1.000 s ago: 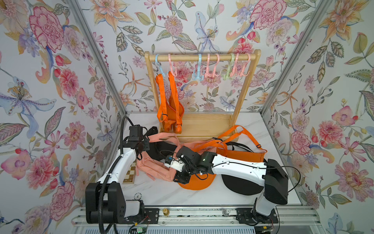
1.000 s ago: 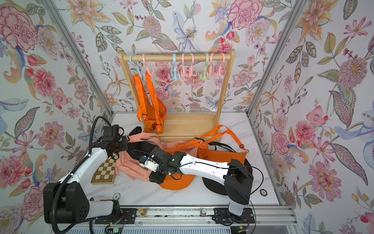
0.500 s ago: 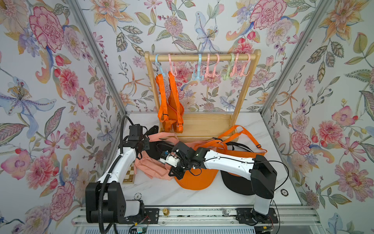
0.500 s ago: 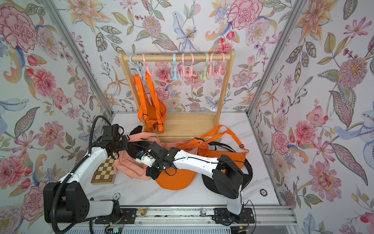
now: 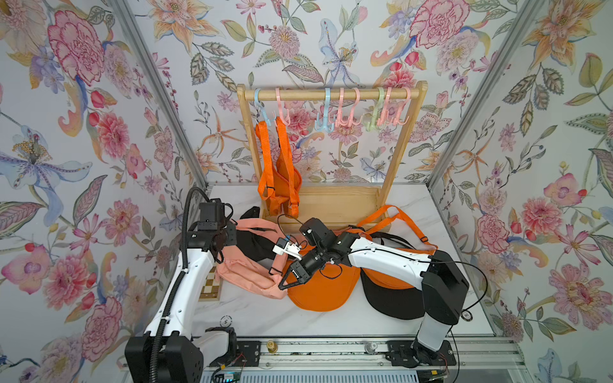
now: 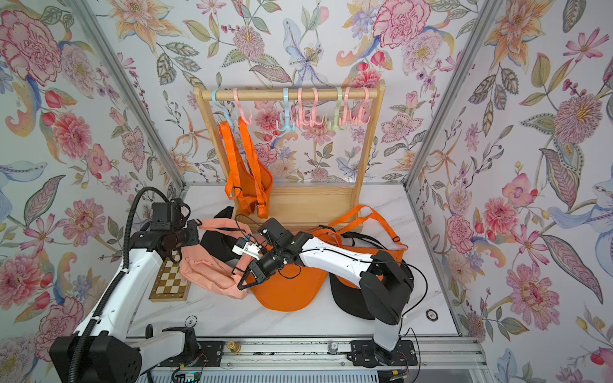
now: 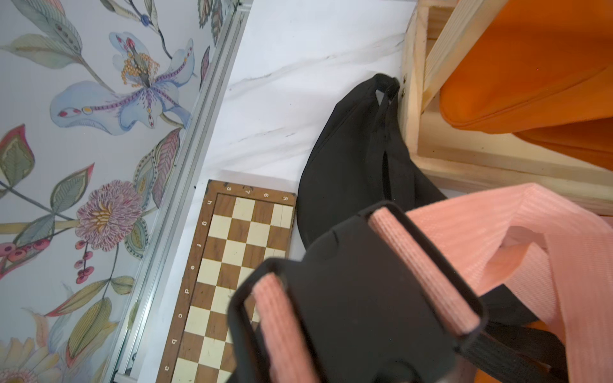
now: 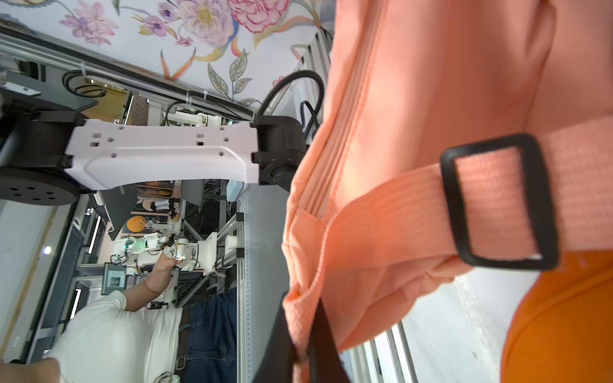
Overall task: Take the bag off the hook
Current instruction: Place the bag inside the bag.
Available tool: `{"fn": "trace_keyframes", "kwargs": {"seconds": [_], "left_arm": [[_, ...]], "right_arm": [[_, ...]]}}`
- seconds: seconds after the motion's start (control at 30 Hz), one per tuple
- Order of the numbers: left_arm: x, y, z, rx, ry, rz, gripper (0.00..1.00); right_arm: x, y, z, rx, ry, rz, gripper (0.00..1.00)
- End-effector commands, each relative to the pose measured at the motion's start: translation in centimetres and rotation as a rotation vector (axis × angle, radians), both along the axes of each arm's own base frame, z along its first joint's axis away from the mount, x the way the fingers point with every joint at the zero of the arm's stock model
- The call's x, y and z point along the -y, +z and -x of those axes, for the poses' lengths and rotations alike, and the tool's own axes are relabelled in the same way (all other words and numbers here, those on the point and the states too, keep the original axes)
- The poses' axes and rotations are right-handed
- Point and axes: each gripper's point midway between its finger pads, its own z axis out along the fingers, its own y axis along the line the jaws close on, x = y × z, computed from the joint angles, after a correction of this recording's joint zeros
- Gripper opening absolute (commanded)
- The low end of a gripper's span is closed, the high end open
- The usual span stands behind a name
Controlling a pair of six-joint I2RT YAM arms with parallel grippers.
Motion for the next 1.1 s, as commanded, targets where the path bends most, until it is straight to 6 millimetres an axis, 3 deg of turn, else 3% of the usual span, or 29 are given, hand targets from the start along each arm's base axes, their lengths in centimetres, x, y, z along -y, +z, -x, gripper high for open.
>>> {"fn": "trace_keyframes", "kwargs": {"seconds": [0.0,0.07,0.13,0.23,0.33,0.53,0.73,0.93,1.07], "left_arm": [[-0.5,-3.3,-0.4,-0.072,0.003,-0.01,0.25],[0.3,-4.0,-2.3,-0.049,-0.01,0.045,0.26],[1.2,-4.6,-4.1,-0.038,-0.024,0.097,0.35],[1.4,-5.6,-6.0,-0.048,-0.025,0.097,0.73],[1.1,-5.9,-7.0,-0.056,-0.016,0.081,0.98],[1.2,-3.3,-7.2,-0.004,-0.023,0.082,1.0],[0.7,0.3,-4.8,0.039,-0.026,0.039,1.0],[0.1,1.9,-2.0,0.039,-0.021,-0.003,1.0],[0.1,2.4,-1.4,0.056,-0.018,0.0,1.0]], "right_arm": [[1.0,-3.9,-1.9,-0.12,-0.071,0.11,0.0],[1.4,-5.6,-3.6,-0.112,-0.123,0.152,0.0],[1.7,-6.8,-5.3,-0.108,-0.172,0.184,0.0],[1.9,-8.7,-7.3,-0.1,-0.226,0.229,0.0],[2.2,-10.3,-8.3,-0.074,-0.259,0.27,0.0],[3.3,-12.3,-10.1,-0.005,-0.341,0.349,0.0],[5.0,-13.4,-12.4,0.077,-0.449,0.43,0.04],[5.3,-13.7,-13.1,0.1,-0.484,0.457,0.26],[4.9,-11.2,-13.4,0.152,-0.494,0.409,0.42]]}}
